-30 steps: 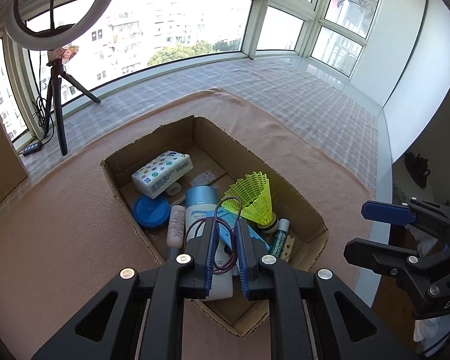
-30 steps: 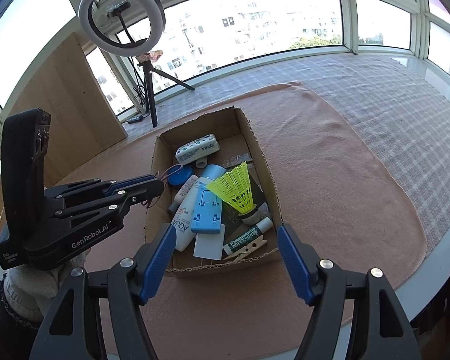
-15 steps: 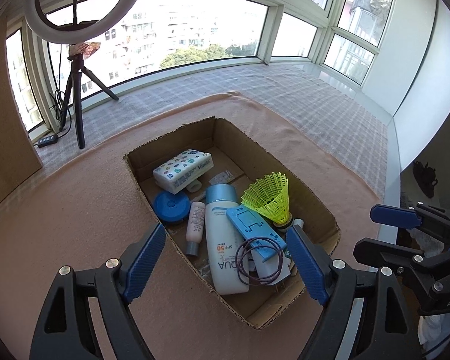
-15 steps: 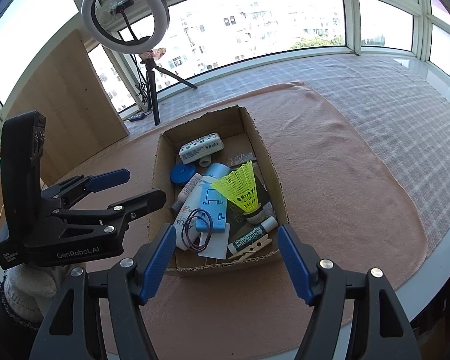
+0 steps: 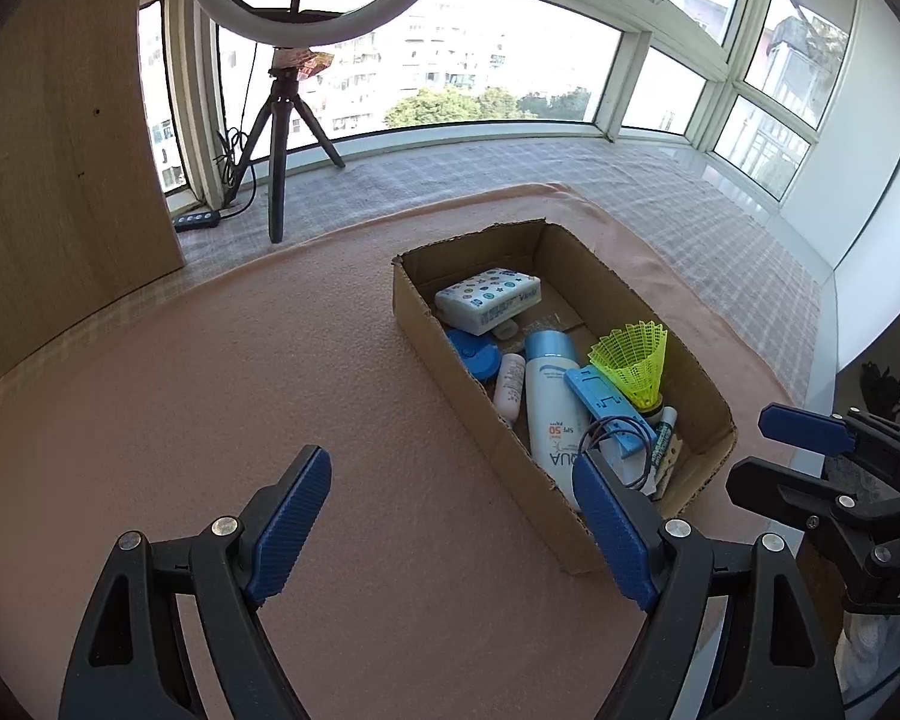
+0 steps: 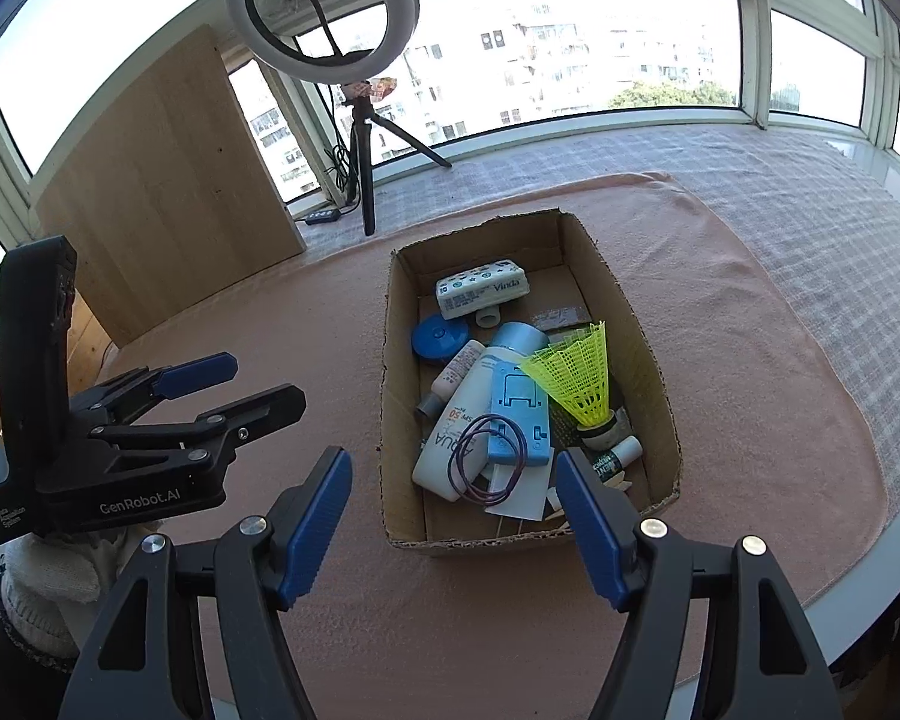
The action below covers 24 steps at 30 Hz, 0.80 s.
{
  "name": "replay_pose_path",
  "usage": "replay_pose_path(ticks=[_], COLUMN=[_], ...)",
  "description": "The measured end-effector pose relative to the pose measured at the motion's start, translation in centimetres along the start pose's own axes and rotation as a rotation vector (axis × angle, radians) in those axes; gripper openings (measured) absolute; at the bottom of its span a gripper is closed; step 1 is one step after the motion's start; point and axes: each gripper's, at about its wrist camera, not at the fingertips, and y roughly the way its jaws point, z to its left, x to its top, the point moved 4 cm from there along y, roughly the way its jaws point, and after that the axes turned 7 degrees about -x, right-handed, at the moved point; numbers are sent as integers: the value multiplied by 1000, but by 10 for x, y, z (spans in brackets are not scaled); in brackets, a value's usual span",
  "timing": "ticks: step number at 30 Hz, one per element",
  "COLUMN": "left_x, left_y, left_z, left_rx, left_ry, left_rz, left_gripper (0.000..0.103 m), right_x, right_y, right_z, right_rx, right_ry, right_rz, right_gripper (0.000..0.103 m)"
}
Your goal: Organize objects
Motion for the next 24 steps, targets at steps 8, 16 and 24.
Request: replay_pose_path(ticks=[8, 16, 24], left_x=[-37, -70, -106], left_y=[-50, -99, -144], left_z=[52, 107, 149], left_rx=[62, 134, 210], left_ry=[-84, -193, -316], left_rz=[-31, -63, -104], left_gripper=[85, 85, 85], right_x=[-4, -14, -21], right_y=[2, 4, 7], right_z=[56, 125, 181], right_rx=[22, 10, 12], right_ry=[-54, -163, -238], right_rz=[0, -22, -50], right_gripper=[70, 72, 74])
